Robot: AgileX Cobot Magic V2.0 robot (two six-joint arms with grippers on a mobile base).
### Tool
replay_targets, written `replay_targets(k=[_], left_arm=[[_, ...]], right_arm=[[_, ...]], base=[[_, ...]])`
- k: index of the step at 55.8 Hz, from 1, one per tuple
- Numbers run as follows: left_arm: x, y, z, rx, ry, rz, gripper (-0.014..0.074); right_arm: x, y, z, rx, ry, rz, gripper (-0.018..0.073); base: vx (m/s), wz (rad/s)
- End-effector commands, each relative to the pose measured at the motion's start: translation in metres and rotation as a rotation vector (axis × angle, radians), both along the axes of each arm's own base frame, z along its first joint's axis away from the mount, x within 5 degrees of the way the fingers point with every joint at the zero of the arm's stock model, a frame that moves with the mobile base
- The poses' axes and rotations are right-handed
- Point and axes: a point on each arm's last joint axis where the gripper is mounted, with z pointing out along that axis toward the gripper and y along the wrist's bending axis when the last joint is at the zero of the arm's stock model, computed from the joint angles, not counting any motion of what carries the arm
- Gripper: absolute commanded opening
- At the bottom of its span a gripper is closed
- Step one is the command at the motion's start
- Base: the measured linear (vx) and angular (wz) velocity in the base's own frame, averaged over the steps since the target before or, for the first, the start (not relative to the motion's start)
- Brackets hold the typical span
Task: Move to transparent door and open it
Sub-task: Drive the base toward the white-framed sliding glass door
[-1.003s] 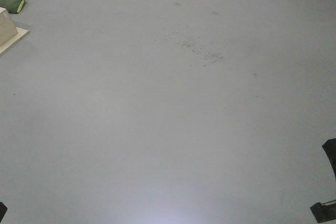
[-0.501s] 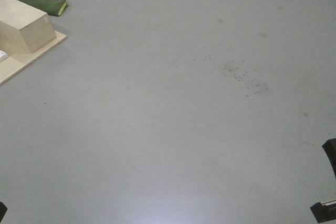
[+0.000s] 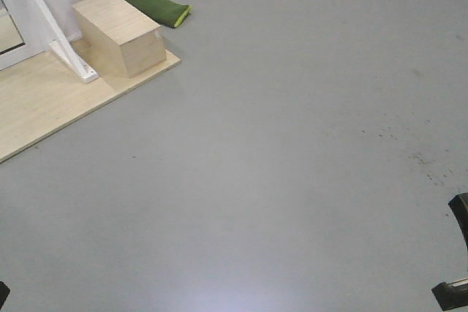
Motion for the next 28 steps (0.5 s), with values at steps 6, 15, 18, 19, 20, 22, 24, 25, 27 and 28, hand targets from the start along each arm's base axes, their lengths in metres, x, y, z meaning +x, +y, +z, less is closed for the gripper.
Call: replay_targets(k=[6, 15, 18, 19, 20, 22, 24, 25, 27, 28], left_arm=[[-0.0012, 0.0007, 0.0151, -0.022, -0.113, 0.007, -0.0006], [-0.0012, 0.0007, 0.0151, -0.022, -0.113, 0.007, -0.0006], [-0.0012, 0.0007, 0.0151, -0.022, -0.113, 0.007, -0.0006], [-0.0012, 0.0007, 0.0151, -0.022, -0.113, 0.007, -0.0006], [-0.0012, 0.0007, 0.0151, -0.022, -0.113, 0.007, -0.0006], [-0.0012, 0.0007, 0.0151, -0.022, -0.113, 0.007, -0.0006], [-0.0012, 0.0007, 0.0152, -0.022, -0.114, 0.008, -0.0006], [-0.0012, 0.0007, 0.0152, -0.022, -0.114, 0.008, -0.0006], [-0.0012, 0.0007, 0.0152, -0.022, -0.114, 0.008, -0.0006], [-0.0012, 0.0007, 0.0152, -0.022, -0.114, 0.008, -0.0006]], right_arm=[[-0.0011, -0.0009, 0.0076, 0.002, -0.097, -0.012, -0.0009], [-0.0011, -0.0009, 0.0076, 0.002, -0.097, -0.012, -0.0009], [-0.0011, -0.0009, 0.0076, 0.002, -0.097, -0.012, -0.0009], [-0.0011, -0.0009, 0.0076, 0.002, -0.097, -0.012, -0.0009], [-0.0011, -0.0009, 0.0076, 0.002, -0.097, -0.012, -0.0009], [-0.0011, -0.0009, 0.0076, 0.002, -0.097, -0.012, -0.0009], [-0.0011, -0.0009, 0.0076, 0.002, -0.097, -0.012, -0.0009], [-0.0011, -0.0009, 0.0076, 0.002, -0.097, -0.012, -0.0009], [-0.0011, -0.0009, 0.0076, 0.002, -0.097, -0.012, -0.0009], [-0.0011, -0.0009, 0.0076, 0.002, -0.097, -0.012, -0.0009]], base=[[0.51, 0.46], [0.52, 0.43], [0.53, 0.44], [0.53, 0.44], [0.52, 0.44], [0.52, 0.44], [0.51, 0.44], [0.51, 0.44], [0.51, 0.45], [0.51, 0.46]])
